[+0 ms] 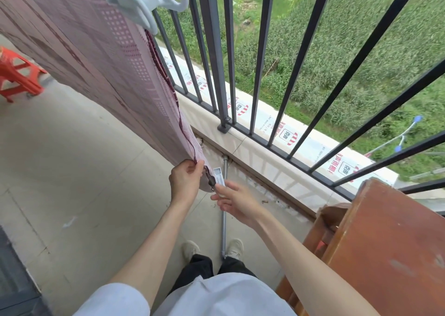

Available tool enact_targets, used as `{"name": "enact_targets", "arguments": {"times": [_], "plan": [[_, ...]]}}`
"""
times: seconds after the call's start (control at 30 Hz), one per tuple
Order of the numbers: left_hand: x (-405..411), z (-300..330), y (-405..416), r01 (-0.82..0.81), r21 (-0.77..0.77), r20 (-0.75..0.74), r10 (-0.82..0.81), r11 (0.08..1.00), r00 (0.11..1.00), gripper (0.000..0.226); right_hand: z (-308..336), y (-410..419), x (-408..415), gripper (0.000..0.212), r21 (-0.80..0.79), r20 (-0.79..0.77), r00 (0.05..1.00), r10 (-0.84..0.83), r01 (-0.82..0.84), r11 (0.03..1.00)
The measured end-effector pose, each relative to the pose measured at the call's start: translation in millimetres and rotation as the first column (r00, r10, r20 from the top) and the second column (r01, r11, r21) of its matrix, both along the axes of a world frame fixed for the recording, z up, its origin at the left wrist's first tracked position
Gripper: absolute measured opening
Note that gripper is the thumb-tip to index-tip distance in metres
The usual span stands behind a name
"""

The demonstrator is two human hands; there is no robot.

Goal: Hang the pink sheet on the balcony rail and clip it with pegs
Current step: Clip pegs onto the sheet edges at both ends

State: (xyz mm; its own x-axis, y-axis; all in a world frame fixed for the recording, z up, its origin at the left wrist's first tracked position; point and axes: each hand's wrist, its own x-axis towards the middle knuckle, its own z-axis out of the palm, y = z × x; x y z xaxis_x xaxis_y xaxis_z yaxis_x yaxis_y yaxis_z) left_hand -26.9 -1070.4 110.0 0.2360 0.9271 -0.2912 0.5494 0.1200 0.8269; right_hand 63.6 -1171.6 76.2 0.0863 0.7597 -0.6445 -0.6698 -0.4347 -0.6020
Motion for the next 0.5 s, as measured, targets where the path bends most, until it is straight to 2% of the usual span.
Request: {"name": "enact_targets", "arguments": {"times": [0.13, 0.27, 0.4, 0.5], "plan": [[-6.4, 5.0, -2.4, -0.011, -0.01, 0.01, 0.011, 1.0, 1.0, 0.029, 2.6, -5.0, -6.4, 0.012, -0.021, -0.069, 0.998, -0.004, 0.003, 1.0], [-11.0, 11.0, -7.3, -0.009, -0.013, -0.02, 0.009, 1.0, 1.0, 0.021, 7.8, -13.7, -10.3, 0.013, -0.043, -0.138, 0.99, -0.024, 0.018, 0.999], [-9.6, 25.4, -13.3, -0.021, 0.025, -0.061, 0.023, 0.999, 0.998, 0.026, 12.6, -17.8, -11.5, 0.019, -0.105, -0.383, 0.916, -0.12, 0.086, 0.991], [-3.6, 34.9, -17.6, -0.03, 0.053, -0.073, 0.034, 0.998, 0.997, 0.027, 19.3, -17.8, -9.4, 0.027, -0.076, -0.547, 0.825, -0.143, 0.121, 0.99]]}}
